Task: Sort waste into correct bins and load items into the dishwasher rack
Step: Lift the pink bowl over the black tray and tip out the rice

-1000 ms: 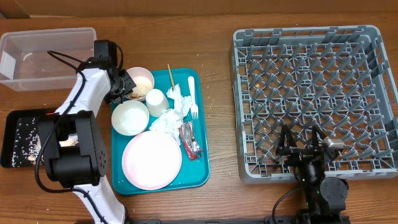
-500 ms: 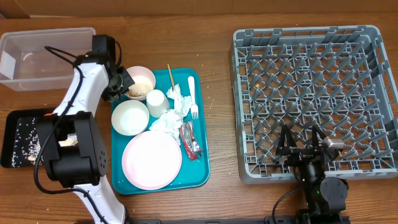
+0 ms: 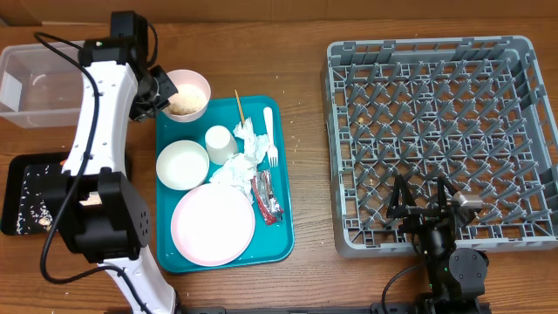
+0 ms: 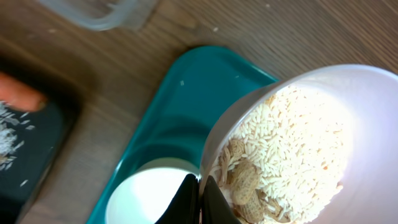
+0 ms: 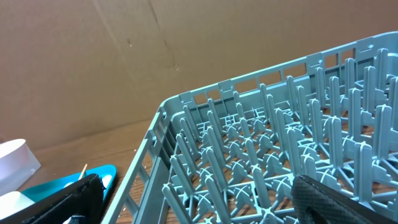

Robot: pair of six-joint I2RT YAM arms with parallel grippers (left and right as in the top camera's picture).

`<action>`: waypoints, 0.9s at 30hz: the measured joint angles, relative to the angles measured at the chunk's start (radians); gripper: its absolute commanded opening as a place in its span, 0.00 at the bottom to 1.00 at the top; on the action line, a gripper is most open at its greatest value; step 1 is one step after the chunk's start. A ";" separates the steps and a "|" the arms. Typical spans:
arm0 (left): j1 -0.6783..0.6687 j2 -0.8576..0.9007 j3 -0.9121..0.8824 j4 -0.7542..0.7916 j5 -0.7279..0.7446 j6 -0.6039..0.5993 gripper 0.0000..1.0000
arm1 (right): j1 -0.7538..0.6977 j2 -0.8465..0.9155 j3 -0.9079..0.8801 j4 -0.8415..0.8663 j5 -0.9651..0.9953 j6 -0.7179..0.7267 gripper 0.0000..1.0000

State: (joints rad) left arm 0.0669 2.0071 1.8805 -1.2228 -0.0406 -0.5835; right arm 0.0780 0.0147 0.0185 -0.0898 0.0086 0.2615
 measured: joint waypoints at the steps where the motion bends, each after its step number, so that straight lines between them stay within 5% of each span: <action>1: 0.003 -0.006 0.013 -0.026 -0.011 -0.013 0.04 | 0.000 0.000 0.000 0.001 0.000 0.000 1.00; 16: 0.262 -0.137 0.031 -0.275 -0.097 -0.079 0.04 | 0.000 0.000 0.000 0.000 -0.001 0.000 1.00; 27: 0.431 -0.137 0.031 -0.420 -0.313 -0.230 0.04 | 0.000 0.000 0.000 0.000 -0.001 0.000 1.00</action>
State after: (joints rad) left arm 0.4984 1.8702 1.9114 -1.6428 -0.3538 -0.8131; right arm 0.0780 0.0147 0.0185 -0.0895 0.0078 0.2611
